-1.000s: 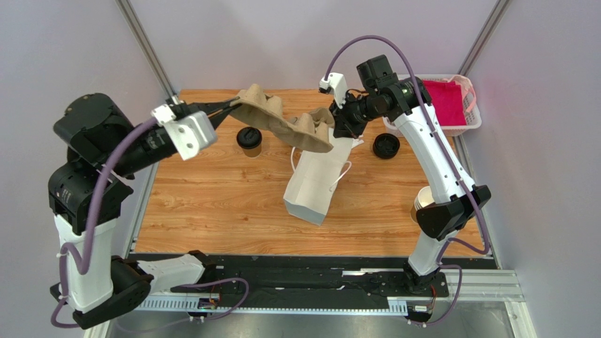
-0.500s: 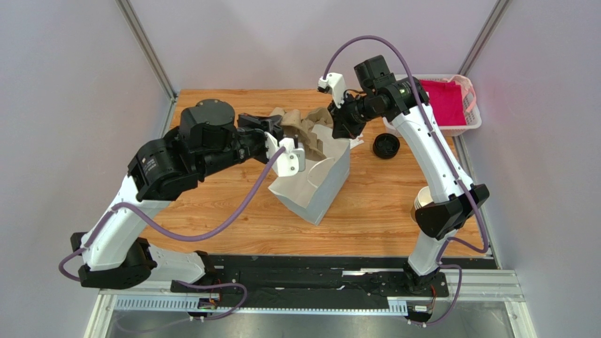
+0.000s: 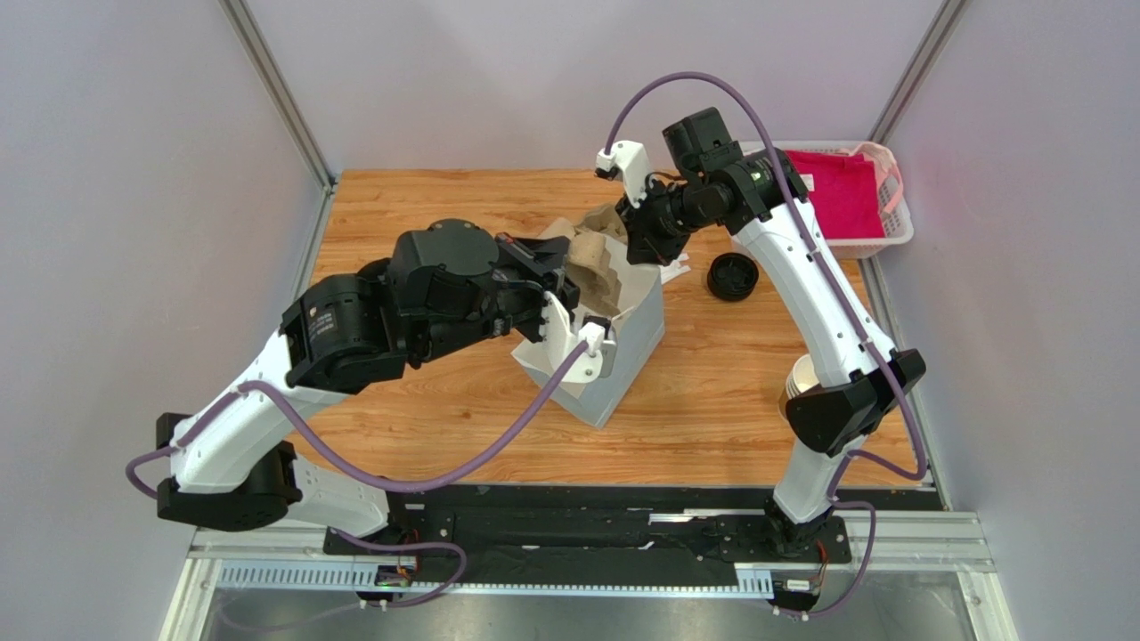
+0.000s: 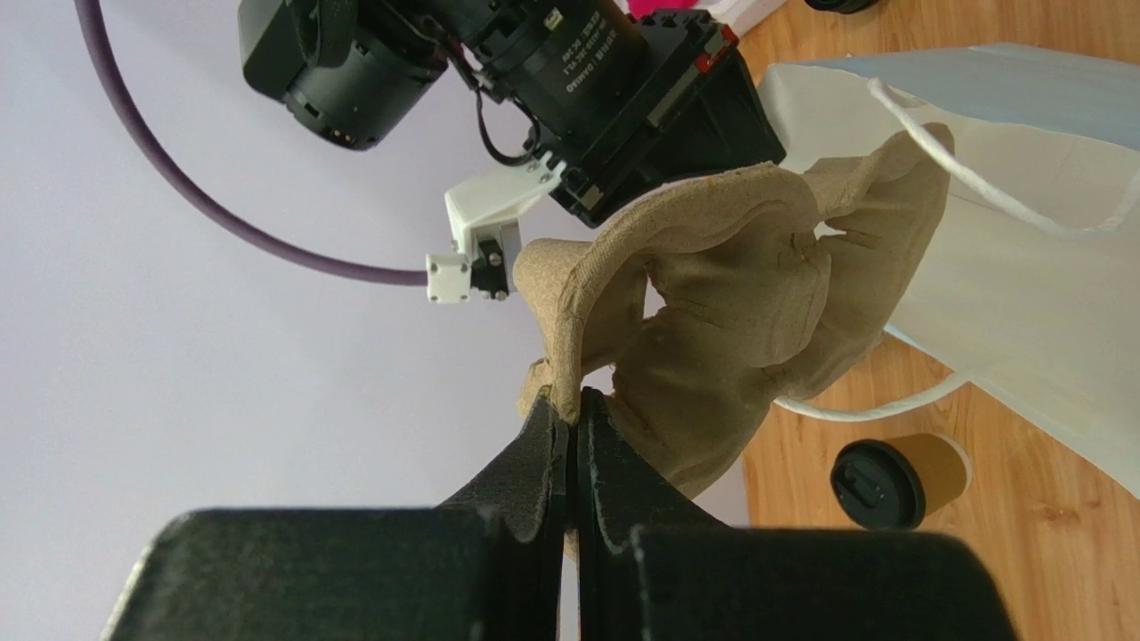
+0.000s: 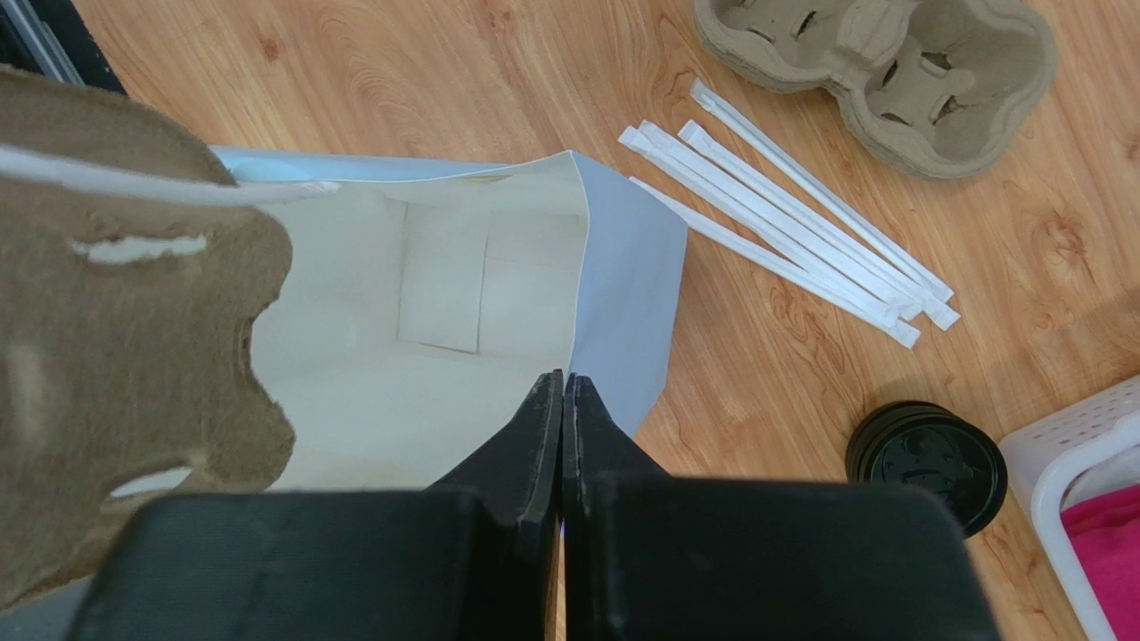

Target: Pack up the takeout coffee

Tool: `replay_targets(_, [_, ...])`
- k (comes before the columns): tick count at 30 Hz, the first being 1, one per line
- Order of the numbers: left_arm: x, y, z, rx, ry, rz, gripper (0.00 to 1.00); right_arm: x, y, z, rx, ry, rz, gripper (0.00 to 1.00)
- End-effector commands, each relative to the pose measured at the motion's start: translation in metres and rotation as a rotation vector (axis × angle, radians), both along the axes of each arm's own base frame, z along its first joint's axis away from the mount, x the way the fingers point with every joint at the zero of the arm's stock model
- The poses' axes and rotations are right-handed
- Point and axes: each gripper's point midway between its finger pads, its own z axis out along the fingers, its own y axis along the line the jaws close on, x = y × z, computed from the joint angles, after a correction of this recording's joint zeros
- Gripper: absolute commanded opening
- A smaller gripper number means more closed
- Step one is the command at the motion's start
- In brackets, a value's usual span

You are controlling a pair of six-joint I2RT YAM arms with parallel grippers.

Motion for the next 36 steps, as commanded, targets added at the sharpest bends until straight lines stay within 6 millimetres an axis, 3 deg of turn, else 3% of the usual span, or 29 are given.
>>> replay_targets(1, [-0.010, -0.006, 0.010, 0.022, -0.050, -0.023, 0.00, 0.010, 0.003, 0.016, 0.023, -0.076, -0.039, 0.00])
replay_targets(9, [-0.016, -0.013, 0.007, 0.048, -0.059, -0.025, 0.00, 0.010, 0.002, 0.018, 0.021, -0.084, -0.038, 0.00])
replay_targets(16, [-0.014, -0.012, -0.051, 0.197, 0.044, 0.013, 0.00, -0.023, 0.016, 0.029, 0.111, -0.033, 0.111, 0.00])
replay_targets(21, [-0.015, -0.011, -0.074, 0.237, 0.105, 0.018, 0.00, -0.044, 0.020, 0.030, 0.115, -0.054, 0.193, 0.00])
replay_targets(26, [-0.013, -0.011, -0.065, 0.218, 0.097, 0.026, 0.00, -0.049, 0.022, 0.023, 0.083, -0.077, 0.218, 0.00])
replay_targets(30, [-0.012, -0.005, -0.044, 0.192, 0.065, 0.029, 0.00, -0.045, 0.024, 0.021, 0.073, -0.082, 0.209, 0.00])
replay_targets(36, [-0.029, 0.000, -0.080, 0.300, 0.156, -0.042, 0.00, -0.041, 0.032, 0.030, 0.101, -0.094, 0.219, 0.00])
